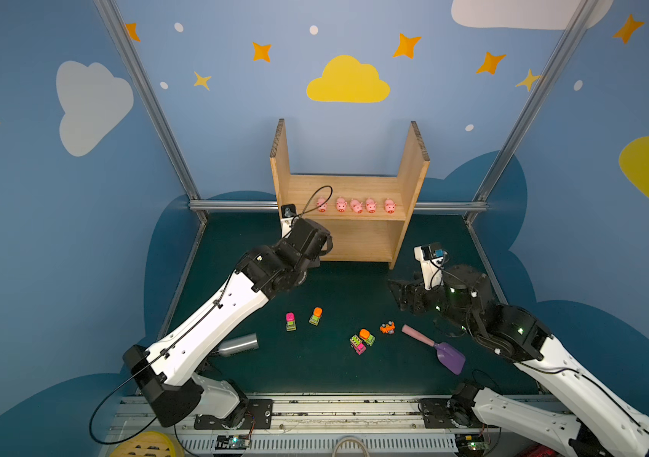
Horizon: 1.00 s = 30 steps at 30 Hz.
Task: Place and organize the plastic toys onto the shelf
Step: 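Carry the pink pig with the left gripper up to the upper shelf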
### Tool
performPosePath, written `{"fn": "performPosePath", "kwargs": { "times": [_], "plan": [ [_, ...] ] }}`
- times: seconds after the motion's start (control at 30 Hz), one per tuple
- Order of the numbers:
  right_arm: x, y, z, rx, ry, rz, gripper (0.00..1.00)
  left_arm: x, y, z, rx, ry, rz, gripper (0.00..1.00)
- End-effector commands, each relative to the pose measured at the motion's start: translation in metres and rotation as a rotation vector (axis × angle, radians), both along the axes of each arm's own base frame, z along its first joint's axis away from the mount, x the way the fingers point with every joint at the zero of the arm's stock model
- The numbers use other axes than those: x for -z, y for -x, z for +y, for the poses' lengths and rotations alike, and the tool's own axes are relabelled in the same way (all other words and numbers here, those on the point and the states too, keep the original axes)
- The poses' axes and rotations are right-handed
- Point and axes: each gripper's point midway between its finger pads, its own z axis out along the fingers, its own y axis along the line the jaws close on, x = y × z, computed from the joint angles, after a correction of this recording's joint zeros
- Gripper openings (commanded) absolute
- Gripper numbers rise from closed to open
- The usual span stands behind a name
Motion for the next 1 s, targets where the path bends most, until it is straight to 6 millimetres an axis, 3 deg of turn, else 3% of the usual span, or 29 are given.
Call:
{"fn": "performPosePath", "kwargs": {
  "times": [0.0,0.2,0.47,0.67,0.97],
  "plan": [
    [-0.016,-0.01,0.005,-0.008,0.004,-0.034,0.81,0.002,-0.025,-0.002,0.066,-0.065,0.05,0.21],
    [-0.029,-0.019,0.01,-0.016,-0.018,-0.041,0.81,-0.005,-0.074,-0.002,0.061,-0.094,0.055,0.21],
    [-0.033,-0.029,0.004,0.005,-0.017,-0.034,0.81,0.006,-0.121,0.004,0.051,-0.117,0.084,0.2],
    [-0.032,-0.036,-0.005,0.035,-0.007,-0.025,0.81,0.009,-0.144,0.0,0.061,-0.099,0.08,0.24],
    [-0.028,-0.045,-0.012,0.059,-0.011,-0.006,0.81,0.021,-0.158,0.001,0.069,-0.094,0.099,0.26]
  ]
}}
